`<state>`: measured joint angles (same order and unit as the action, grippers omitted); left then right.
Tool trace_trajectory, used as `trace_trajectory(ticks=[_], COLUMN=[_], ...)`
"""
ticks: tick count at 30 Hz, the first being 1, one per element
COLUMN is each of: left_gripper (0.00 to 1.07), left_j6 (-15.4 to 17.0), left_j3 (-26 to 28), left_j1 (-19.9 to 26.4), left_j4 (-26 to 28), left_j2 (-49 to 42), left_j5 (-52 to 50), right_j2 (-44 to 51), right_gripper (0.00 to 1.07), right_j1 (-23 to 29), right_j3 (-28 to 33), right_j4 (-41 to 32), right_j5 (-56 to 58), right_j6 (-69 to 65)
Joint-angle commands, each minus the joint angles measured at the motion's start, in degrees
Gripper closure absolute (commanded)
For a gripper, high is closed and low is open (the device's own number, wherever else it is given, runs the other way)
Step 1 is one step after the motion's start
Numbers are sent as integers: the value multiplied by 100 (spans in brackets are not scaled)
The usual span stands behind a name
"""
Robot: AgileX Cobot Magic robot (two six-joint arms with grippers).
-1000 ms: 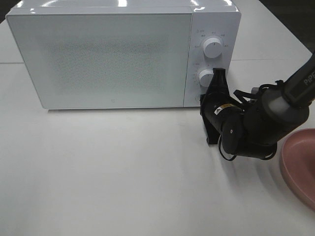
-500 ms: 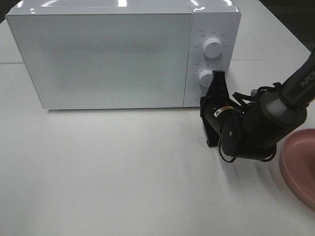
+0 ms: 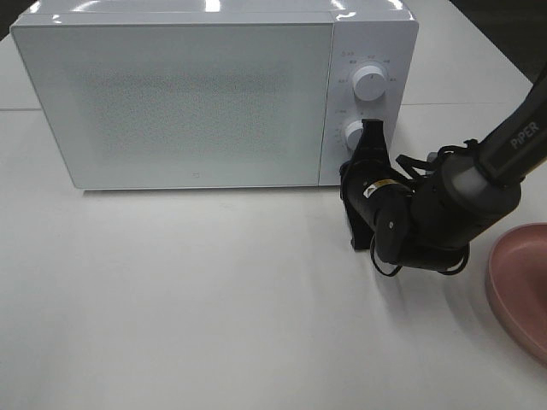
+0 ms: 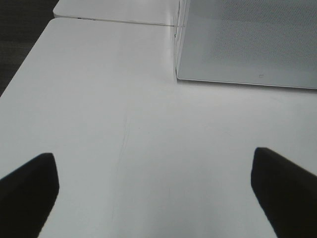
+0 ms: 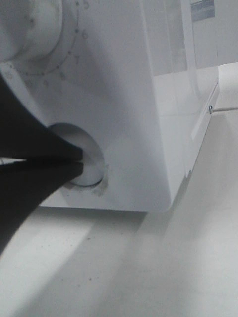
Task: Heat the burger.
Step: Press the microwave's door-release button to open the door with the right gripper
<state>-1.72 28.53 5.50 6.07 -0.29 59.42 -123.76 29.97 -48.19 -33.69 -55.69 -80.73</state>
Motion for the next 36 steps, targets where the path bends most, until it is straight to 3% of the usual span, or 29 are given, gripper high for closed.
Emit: trace_trajectory(ticks=[1, 15, 27, 36], left_gripper=[9, 9, 9, 9], left_j6=[6, 6, 6, 6], left_j3=[-6, -6, -6, -6], left_j1=[6, 6, 6, 6], left_j4=[40, 40, 40, 40], left_j2=[-126, -126, -126, -126], left_j5=[-17, -17, -17, -17], right_j2=[29, -258, -258, -80], right_gripper=[107, 107, 107, 107], right_j1=[-34, -166, -166, -149], right_j3=[-172, -831, -825, -504], right_j4=[-57, -80, 52, 178], right_j5=[-688, -1192, -1249, -1049], right_j6=[132, 493, 504, 418])
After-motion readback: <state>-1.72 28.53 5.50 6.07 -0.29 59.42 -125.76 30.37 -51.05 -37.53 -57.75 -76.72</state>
